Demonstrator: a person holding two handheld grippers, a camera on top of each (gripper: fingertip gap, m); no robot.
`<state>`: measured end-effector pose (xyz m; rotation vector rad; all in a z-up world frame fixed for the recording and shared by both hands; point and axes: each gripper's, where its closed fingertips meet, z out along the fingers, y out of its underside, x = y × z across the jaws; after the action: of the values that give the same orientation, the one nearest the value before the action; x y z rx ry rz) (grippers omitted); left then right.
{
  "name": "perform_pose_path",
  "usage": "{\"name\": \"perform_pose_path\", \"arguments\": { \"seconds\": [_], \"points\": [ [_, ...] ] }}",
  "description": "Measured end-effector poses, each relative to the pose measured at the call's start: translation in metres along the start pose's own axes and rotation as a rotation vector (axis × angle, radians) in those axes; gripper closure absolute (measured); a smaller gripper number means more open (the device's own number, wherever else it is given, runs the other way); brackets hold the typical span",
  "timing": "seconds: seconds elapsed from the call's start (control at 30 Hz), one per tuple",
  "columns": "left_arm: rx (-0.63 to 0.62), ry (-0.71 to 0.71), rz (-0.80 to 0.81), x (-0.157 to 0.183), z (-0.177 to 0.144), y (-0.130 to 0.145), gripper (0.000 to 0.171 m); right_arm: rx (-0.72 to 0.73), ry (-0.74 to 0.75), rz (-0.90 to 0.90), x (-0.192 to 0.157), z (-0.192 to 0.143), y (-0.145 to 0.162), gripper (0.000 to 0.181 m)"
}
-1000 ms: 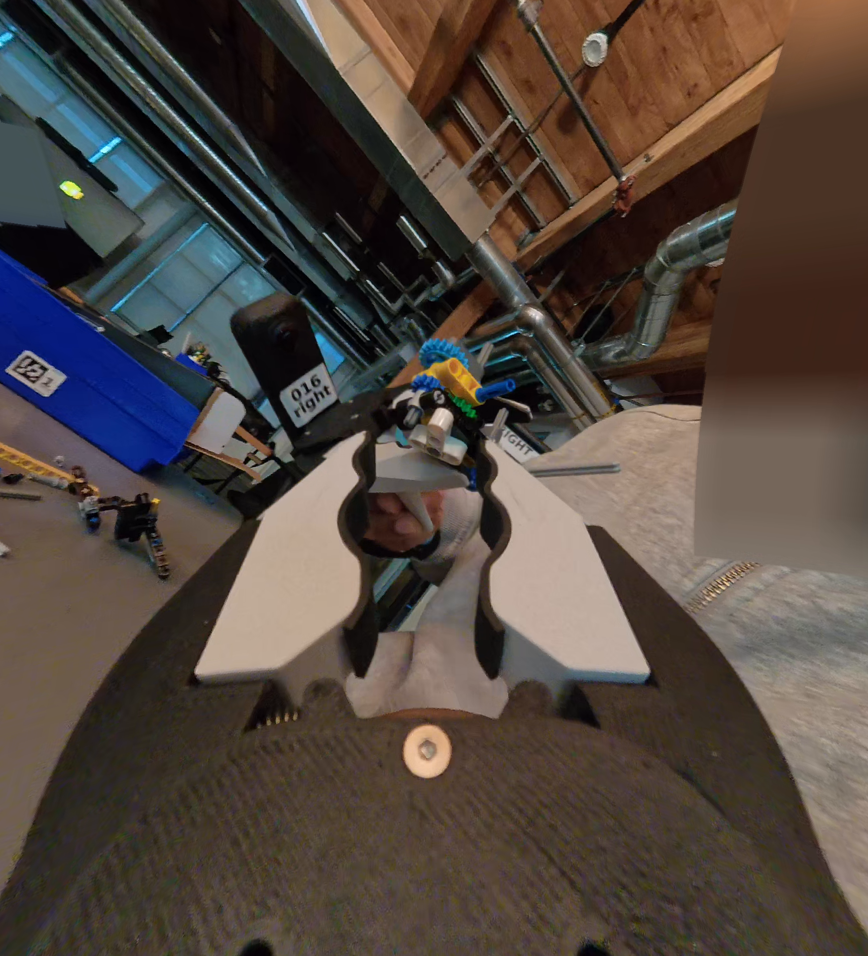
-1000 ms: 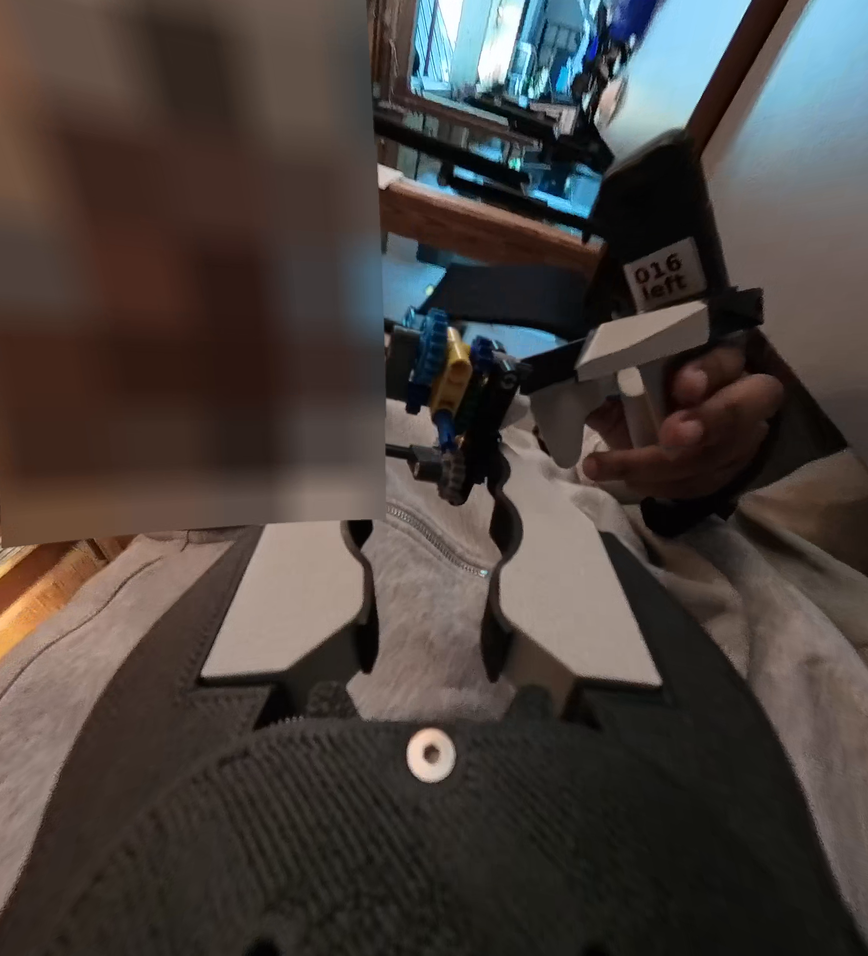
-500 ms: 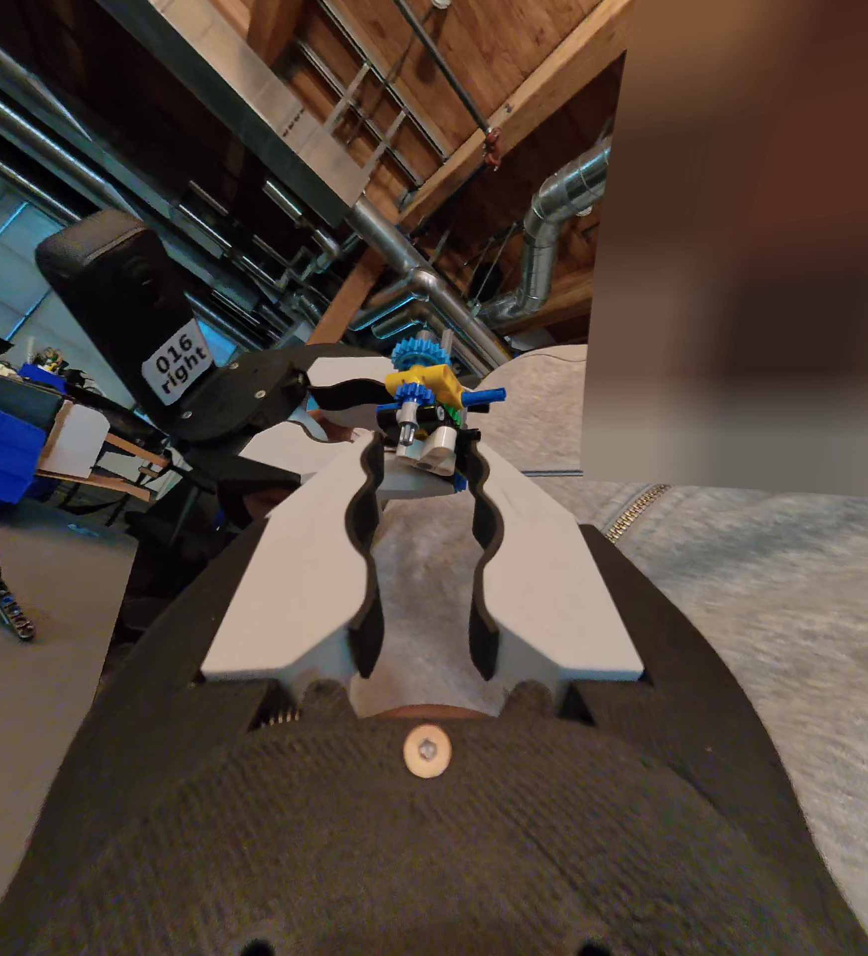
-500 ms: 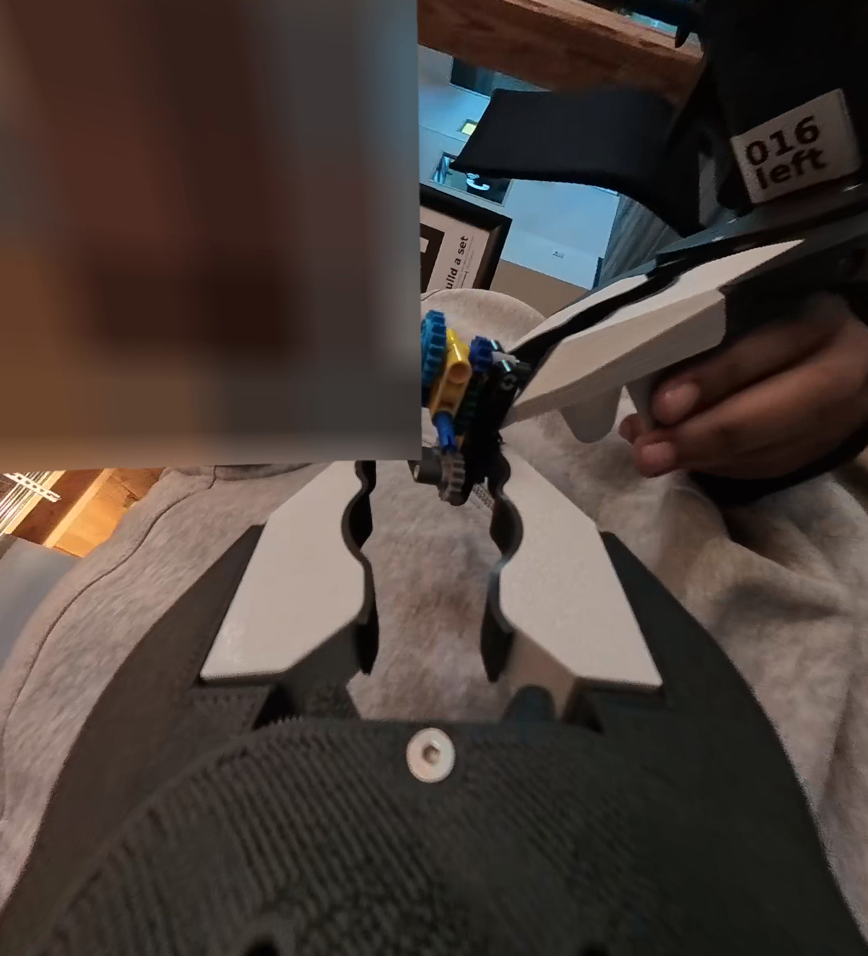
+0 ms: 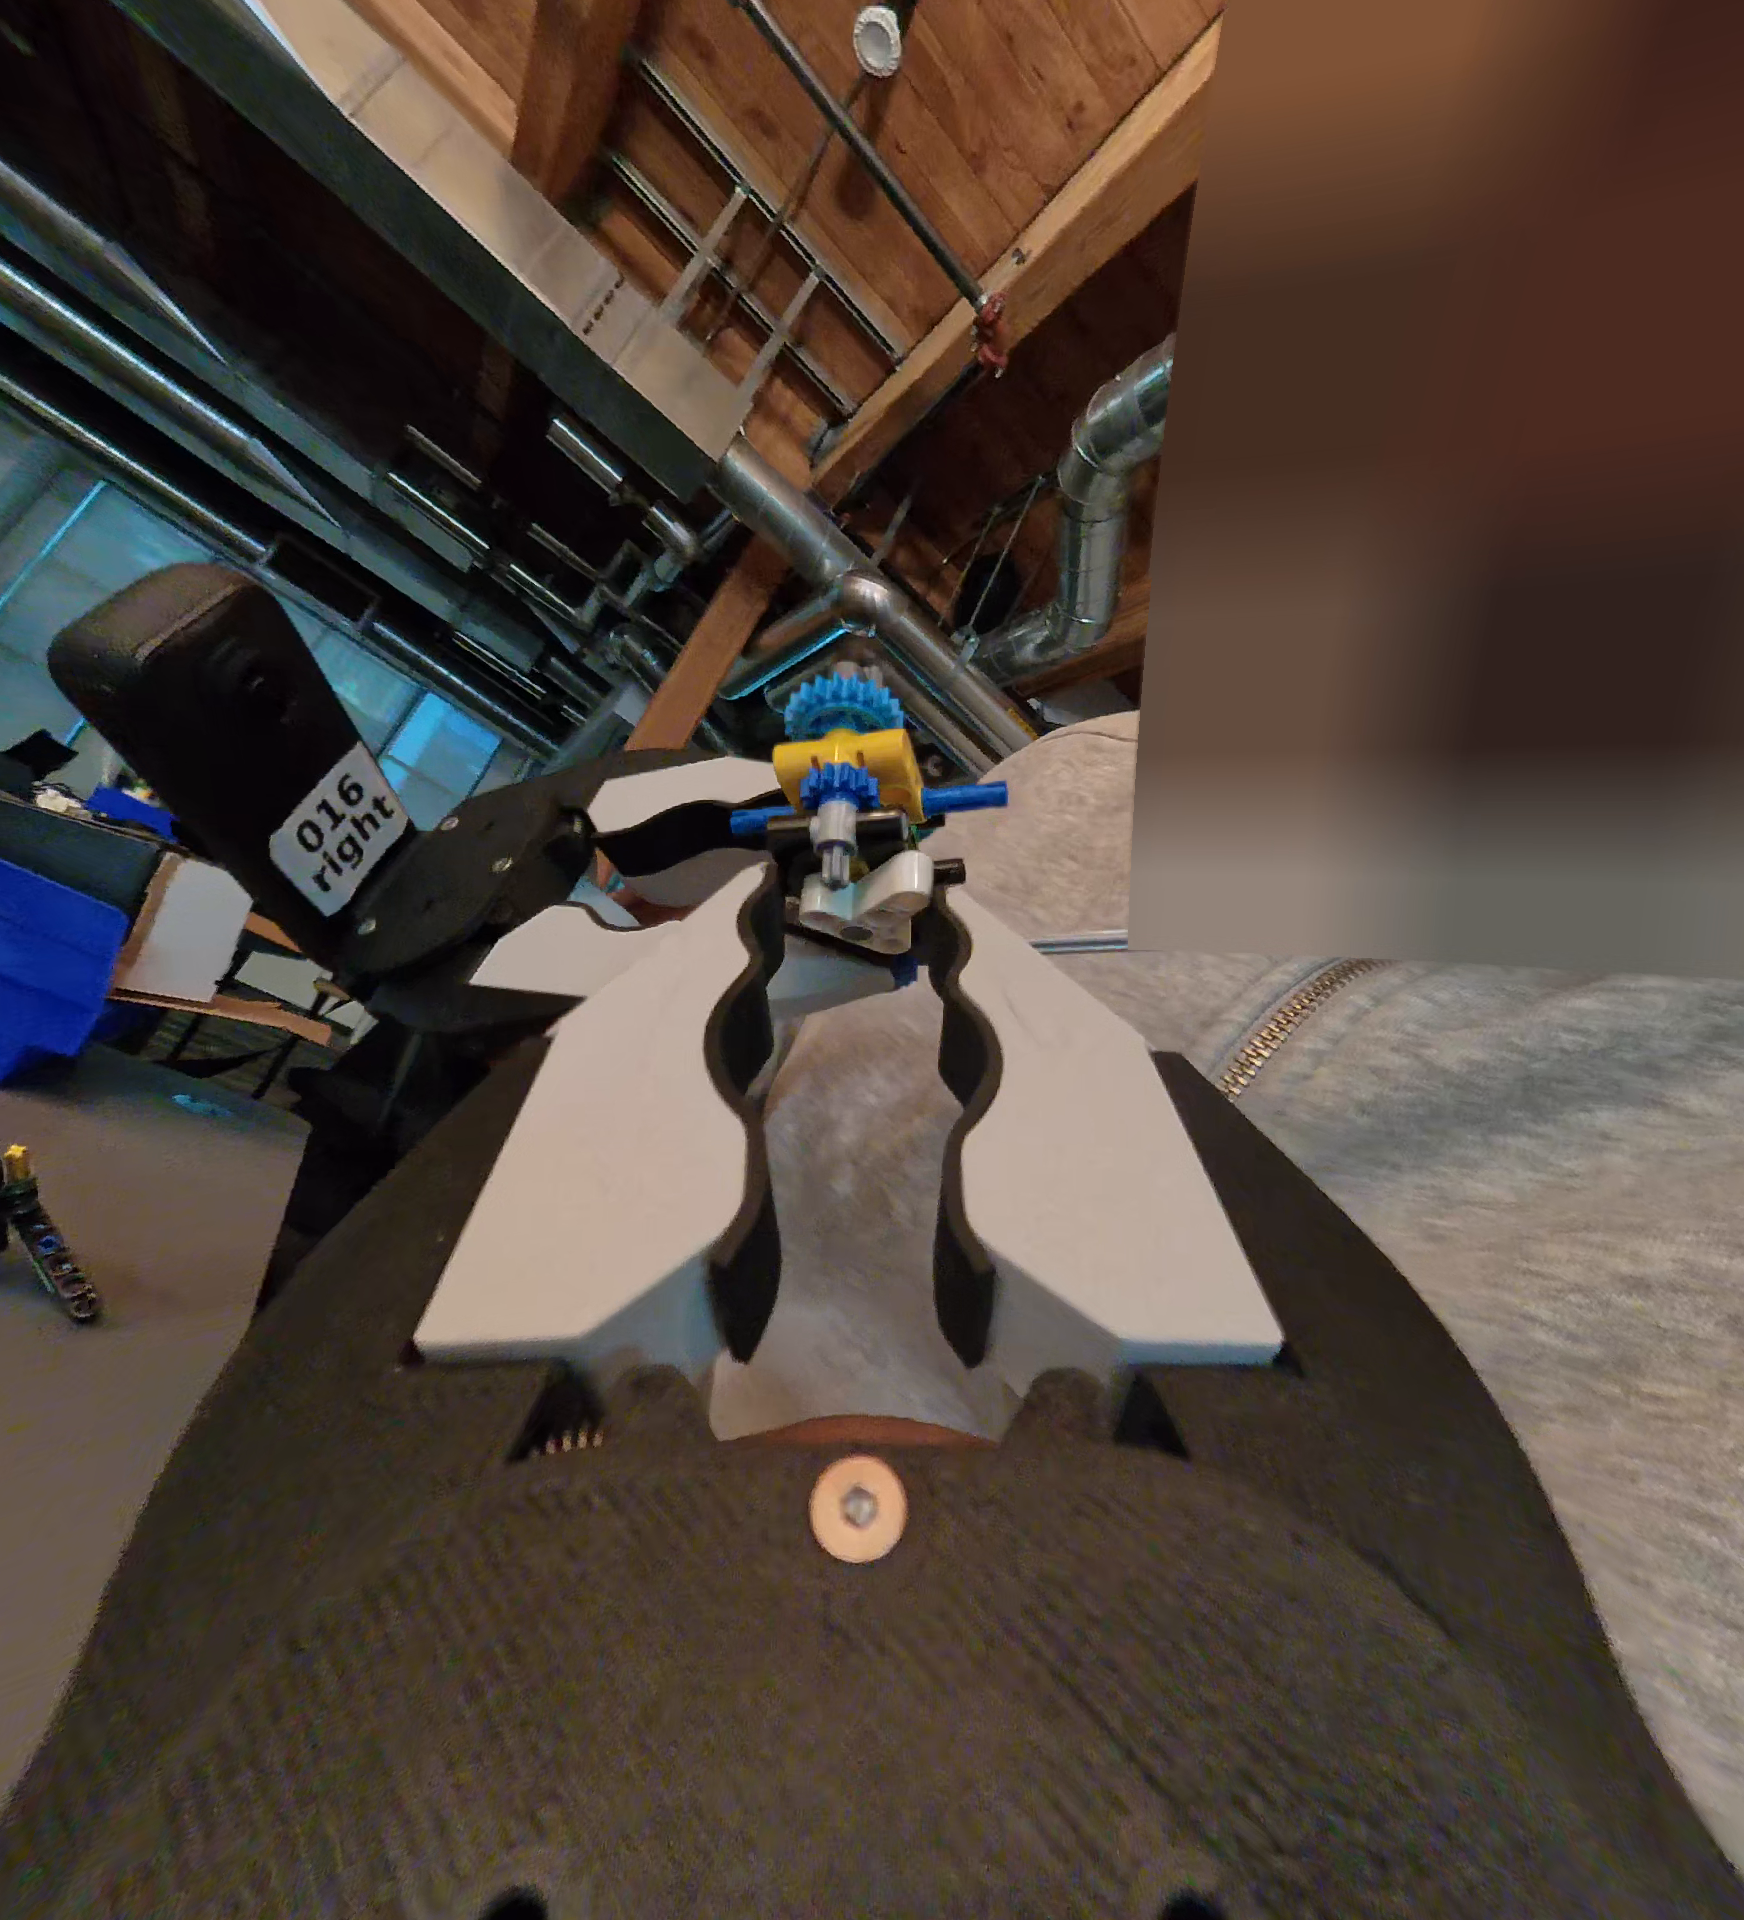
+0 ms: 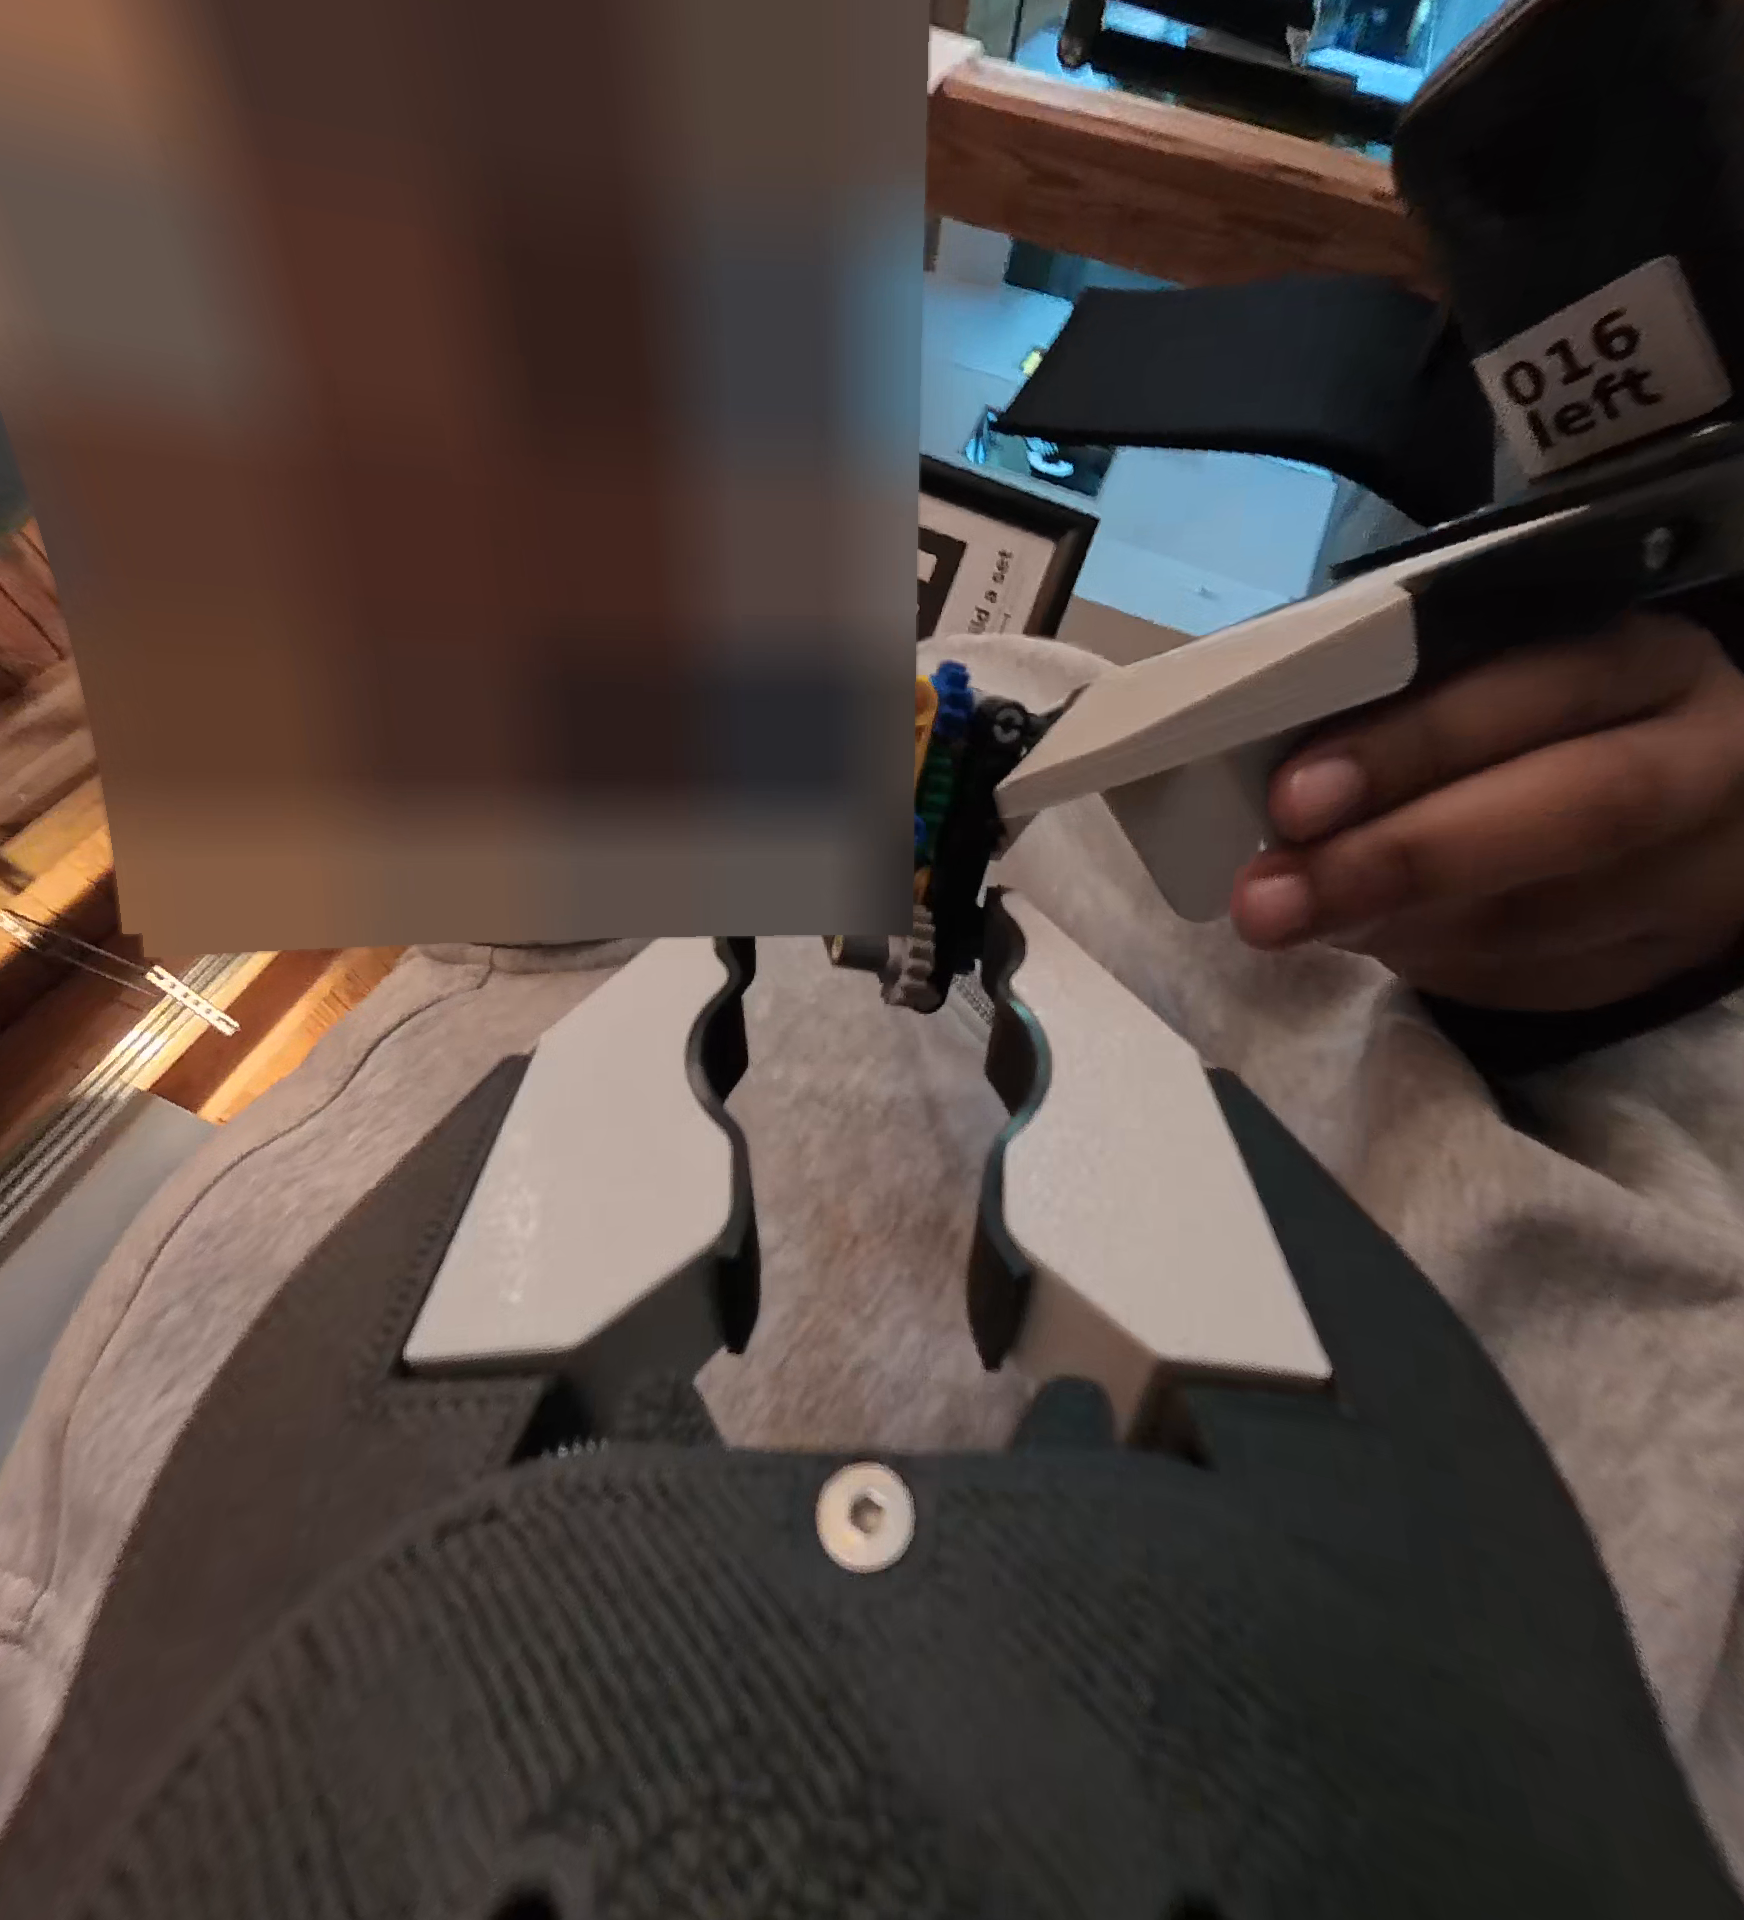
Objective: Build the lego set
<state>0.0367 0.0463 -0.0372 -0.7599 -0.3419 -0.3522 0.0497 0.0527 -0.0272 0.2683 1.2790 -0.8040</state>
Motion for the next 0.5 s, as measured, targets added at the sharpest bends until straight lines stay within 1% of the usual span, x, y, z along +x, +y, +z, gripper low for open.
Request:
{"name": "perform_pose_path", "arguments": {
  "seconds": [0.13, 0.33, 0.5],
  "points": [
    [0.012, -0.018, 0.008, -0.003, -0.001, -0.002, 0.148, 0.041, -0.01, -0.005, 0.002, -0.004, -0.005, 0.139],
    [0.031, -0.037, 0.017, -0.006, -0.004, -0.005, 0.148, 0.08, 0.019, -0.028, 0.004, -0.005, -0.011, 0.139],
    [0.038, -0.027, 0.022, -0.005, -0.005, -0.007, 0.149, 0.104, 0.053, -0.037, 0.007, -0.008, -0.016, 0.127]
  ]
}}
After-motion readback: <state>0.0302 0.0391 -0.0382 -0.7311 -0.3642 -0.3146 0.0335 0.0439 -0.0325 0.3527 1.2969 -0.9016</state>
